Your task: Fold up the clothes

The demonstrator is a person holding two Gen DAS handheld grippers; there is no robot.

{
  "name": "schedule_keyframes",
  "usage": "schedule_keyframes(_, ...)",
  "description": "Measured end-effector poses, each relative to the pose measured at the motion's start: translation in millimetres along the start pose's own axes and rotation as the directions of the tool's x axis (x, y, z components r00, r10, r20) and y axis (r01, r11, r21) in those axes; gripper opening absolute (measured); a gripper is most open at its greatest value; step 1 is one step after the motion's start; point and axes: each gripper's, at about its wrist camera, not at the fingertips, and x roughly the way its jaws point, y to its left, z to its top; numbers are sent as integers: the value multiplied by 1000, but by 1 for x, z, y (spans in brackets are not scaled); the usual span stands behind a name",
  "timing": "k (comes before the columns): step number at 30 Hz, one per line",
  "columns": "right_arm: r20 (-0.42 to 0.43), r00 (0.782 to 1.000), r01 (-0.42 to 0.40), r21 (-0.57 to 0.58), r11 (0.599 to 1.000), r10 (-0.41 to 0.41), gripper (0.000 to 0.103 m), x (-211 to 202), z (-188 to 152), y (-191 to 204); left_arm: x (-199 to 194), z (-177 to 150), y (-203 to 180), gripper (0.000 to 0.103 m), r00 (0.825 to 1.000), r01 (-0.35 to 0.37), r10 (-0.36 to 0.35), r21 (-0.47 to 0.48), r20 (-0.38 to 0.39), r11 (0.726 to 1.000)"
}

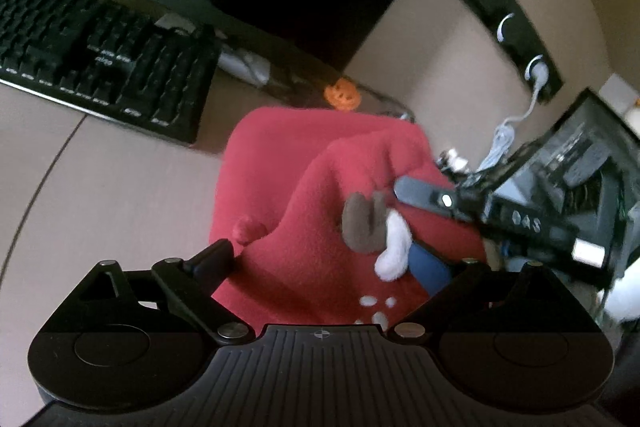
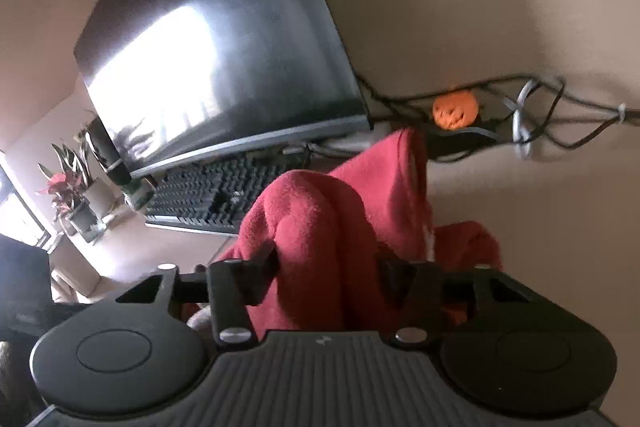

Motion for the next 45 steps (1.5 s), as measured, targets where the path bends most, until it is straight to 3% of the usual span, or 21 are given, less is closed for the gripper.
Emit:
schedule_keyframes(2,16,999,-32,7,999,32,49,-3,8,3,-9,2,-10,96,997,76,-76,0,18,997)
schedule_keyframes(4,-2,998,-61,-35,998,61,48,7,14,15,-24,8,-26,96,983,174,-175,22,49,984)
schedule_keyframes(8,-125,990,-89,-148,985,71,49,54,3,43,-68,18,-48,96,951,265,-280,125,129,956)
schedule_keyframes(12,-194,980,-78,-169,983,45,56,84,-5,47,-86,16,-47,97,977,118,-153,217,151,969)
schedule_keyframes(14,-189,981,-82,-157,984,52,60,77,1,43,-77,14,-35,97,987,89,-109,170,117,982)
schedule_keyframes(18,-71,996,-57,-157,986,47,103,35,21,33,-49,3,-24,97,993,104,-108,92,50,990)
schedule_keyframes(20,3,1000,-10,-169,986,10,103,13,31,27,-39,1,-28,97,995,96,-99,101,25,990)
schedule_keyframes(22,49,996,86,-183,979,-78,103,6,38,22,-32,2,-35,97,995,96,-98,124,8,988)
schedule_keyframes(26,87,950,311,-166,936,-301,103,12,44,9,-21,19,-48,98,992,122,-125,201,1,972)
schedule_keyframes(29,38,930,367,-145,919,-365,103,31,42,-3,-5,31,-60,99,992,124,-125,263,-12,957)
schedule_keyframes(31,1,891,445,-186,876,-453,103,52,35,-12,11,34,-63,99,994,111,-107,298,-31,948)
schedule_keyframes(33,-54,822,538,-250,805,-567,103,80,23,-26,30,33,-60,99,996,82,-67,316,-58,945)
schedule_keyframes(38,-83,845,508,-183,841,-528,103,77,29,-40,69,31,-48,100,994,4,33,340,-102,940)
schedule_keyframes(42,-62,867,484,-138,864,-495,103,55,42,-35,86,40,-42,103,990,-2,48,316,-136,949)
schedule_keyframes(45,-11,921,386,-107,916,-389,103,27,43,-12,99,49,-28,103,985,10,32,240,-172,971)
